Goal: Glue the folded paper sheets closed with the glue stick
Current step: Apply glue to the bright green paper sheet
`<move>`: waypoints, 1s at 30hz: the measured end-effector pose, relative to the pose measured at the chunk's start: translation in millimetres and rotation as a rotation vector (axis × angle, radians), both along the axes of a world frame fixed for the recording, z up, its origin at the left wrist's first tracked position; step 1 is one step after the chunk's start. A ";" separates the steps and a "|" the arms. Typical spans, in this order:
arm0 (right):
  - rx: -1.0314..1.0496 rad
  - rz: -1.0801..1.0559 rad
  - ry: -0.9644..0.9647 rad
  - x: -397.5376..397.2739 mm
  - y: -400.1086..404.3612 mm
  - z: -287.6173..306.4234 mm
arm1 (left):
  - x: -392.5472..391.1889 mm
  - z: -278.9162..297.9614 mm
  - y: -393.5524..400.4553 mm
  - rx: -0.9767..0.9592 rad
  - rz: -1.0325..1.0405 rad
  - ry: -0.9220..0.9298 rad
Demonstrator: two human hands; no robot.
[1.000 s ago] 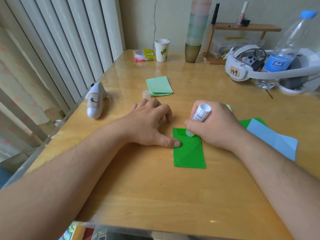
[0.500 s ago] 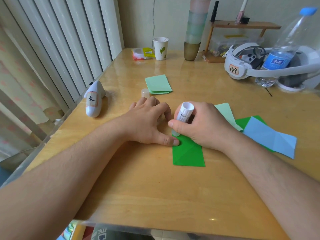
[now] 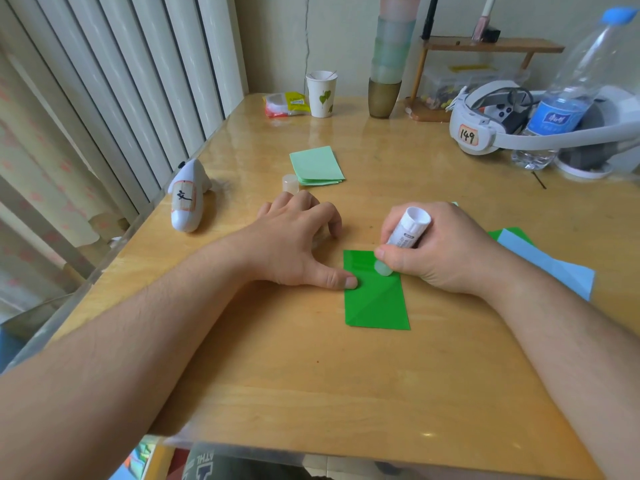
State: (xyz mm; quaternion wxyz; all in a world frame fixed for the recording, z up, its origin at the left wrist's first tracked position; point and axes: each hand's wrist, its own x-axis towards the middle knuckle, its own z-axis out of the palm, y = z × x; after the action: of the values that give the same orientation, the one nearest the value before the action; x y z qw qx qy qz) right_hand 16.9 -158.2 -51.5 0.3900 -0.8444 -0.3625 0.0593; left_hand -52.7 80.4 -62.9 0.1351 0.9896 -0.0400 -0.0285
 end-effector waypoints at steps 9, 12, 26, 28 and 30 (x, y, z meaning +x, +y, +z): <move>-0.045 -0.039 -0.049 2.6 -2.7 2.0 | -0.7 0.1 -0.8 -0.007 0.006 -0.010; -0.055 -0.089 -0.067 4.7 -3.9 3.9 | -0.5 0.9 -0.3 -0.009 0.004 -0.004; 0.106 -0.072 -0.022 -6.6 22.7 -4.6 | -2.7 1.7 -3.8 0.022 0.012 0.000; 0.073 -0.054 -0.027 -6.7 23.1 -6.0 | -2.8 2.3 -3.6 0.022 0.011 0.006; 0.043 -0.043 -0.026 -7.0 22.8 -5.4 | -2.9 2.8 -3.2 0.017 0.011 0.006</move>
State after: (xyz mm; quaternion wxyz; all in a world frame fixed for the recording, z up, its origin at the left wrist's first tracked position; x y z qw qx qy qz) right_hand 9.9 -135.4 -56.8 0.4044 -0.8442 -0.3505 0.0321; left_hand -55.6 77.3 -60.1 0.1270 0.9908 -0.0340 -0.0310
